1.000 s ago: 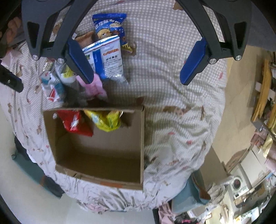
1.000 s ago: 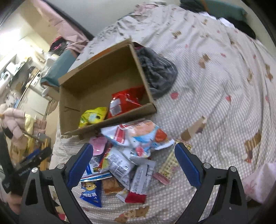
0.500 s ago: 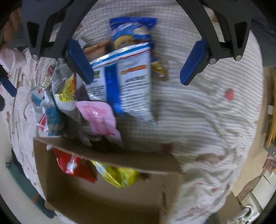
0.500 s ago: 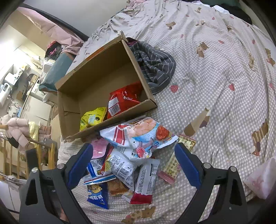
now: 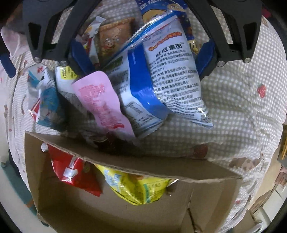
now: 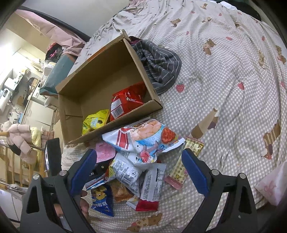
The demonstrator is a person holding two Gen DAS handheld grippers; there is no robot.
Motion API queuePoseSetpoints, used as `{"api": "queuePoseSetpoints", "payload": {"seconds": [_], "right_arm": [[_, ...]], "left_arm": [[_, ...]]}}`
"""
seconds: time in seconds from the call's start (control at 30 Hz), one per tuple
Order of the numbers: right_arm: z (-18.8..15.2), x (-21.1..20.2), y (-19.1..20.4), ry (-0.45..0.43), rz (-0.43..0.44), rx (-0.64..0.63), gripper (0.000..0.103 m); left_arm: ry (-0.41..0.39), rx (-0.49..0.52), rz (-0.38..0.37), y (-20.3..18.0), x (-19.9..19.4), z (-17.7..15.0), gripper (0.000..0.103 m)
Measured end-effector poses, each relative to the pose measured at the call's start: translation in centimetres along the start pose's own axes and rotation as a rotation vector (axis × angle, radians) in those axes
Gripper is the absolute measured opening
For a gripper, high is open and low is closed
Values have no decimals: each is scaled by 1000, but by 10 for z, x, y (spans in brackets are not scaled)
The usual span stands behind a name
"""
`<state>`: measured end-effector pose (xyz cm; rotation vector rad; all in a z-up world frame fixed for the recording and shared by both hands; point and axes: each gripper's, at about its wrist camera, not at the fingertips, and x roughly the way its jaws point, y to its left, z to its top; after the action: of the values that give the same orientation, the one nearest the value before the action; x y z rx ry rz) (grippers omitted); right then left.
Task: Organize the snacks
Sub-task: 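Grasp the white-and-blue bag with the left tool while the right tool grasps the shrimp flakes bag, then lower both held bags into the box and open both tools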
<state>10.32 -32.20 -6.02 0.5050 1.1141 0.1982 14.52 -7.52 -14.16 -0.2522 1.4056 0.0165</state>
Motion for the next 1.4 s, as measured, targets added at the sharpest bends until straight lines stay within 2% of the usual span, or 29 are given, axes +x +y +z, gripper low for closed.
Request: {"api": "queuePoseSetpoints", "payload": {"seconds": [0.1, 0.27, 0.5, 0.73, 0.87, 0.97, 1.03, 1.17, 1.4], "right_arm": [[1, 2, 0, 5, 1, -2, 98], [1, 2, -2, 6, -2, 6, 98], [3, 0, -3, 1, 14, 19, 98], [4, 1, -9, 8, 16, 50, 98], [6, 13, -14, 51, 63, 99, 98], [8, 31, -9, 104, 48, 91, 98], [9, 44, -3, 141, 51, 82, 98], [12, 72, 10, 186, -16, 17, 98], [20, 110, 3, 210, -122, 30, 98]], "left_arm": [[32, -25, -37, 4, 7, 3, 60], [33, 27, -68, 15, -13, -10, 50], [-3, 101, -106, 27, -61, -22, 49], [-77, 183, -73, 36, -93, -30, 49], [-116, 195, -56, 59, -102, -26, 49], [-158, 216, -23, 64, -98, -28, 49], [-145, 196, -43, 68, -95, -26, 49], [-154, 174, -71, 71, -97, -23, 49], [-162, 173, -82, 70, -97, -24, 49]]}}
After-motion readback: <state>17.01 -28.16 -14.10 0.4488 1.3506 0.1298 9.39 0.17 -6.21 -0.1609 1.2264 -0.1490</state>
